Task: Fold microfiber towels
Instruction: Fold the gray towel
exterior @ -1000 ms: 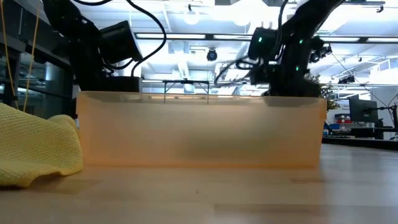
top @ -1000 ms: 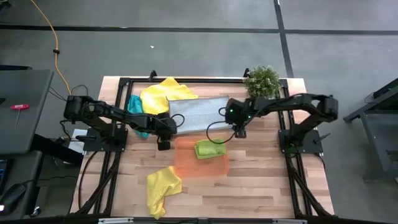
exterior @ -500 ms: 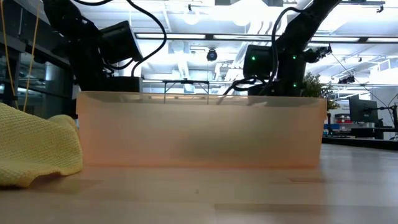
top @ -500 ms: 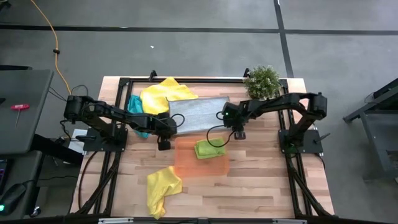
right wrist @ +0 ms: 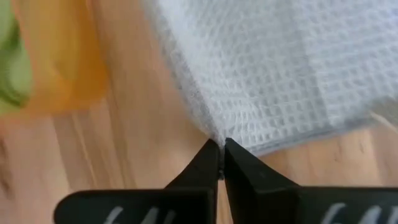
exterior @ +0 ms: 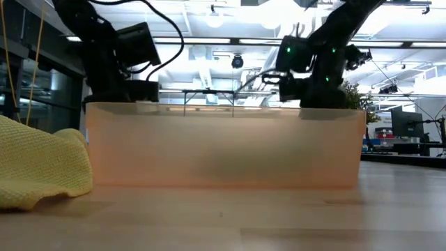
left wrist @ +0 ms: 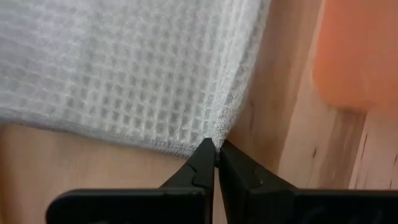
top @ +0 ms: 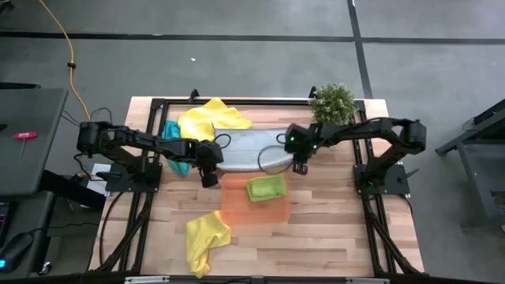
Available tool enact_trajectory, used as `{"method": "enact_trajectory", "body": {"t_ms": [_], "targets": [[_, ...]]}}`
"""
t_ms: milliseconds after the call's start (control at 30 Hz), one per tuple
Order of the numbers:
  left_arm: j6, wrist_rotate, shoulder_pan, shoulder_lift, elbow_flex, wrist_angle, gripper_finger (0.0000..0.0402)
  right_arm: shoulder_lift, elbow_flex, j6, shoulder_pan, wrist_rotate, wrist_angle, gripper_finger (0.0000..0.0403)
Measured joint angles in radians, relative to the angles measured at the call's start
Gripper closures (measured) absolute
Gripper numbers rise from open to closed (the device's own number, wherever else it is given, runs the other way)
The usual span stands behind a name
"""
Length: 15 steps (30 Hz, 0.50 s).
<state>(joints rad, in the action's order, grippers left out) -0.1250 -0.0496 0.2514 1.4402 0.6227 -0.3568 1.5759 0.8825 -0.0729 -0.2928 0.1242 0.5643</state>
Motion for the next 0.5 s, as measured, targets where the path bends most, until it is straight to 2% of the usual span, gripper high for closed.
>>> {"method": "enact_trajectory", "body": {"t_ms": [100, 267, 500], "targets": [[0.003, 0.001, 0.024, -0.034, 0.022, -0.085, 0.0401, -0.064, -0.001, 0.05, -0.016, 0.033, 0.031, 0.0401], [-0.008, 0.06, 0.061, -0.103, 0.056, -0.168, 0.0401, -0.164, 0.0, 0.152, -0.041, 0.102, 0.077, 0.0402], [-0.021, 0.027, 0.16, -0.152, 0.074, -0.143, 0.0401, -0.198, 0.0, 0.295, -0.09, 0.074, 0.071, 0.0402]]}}
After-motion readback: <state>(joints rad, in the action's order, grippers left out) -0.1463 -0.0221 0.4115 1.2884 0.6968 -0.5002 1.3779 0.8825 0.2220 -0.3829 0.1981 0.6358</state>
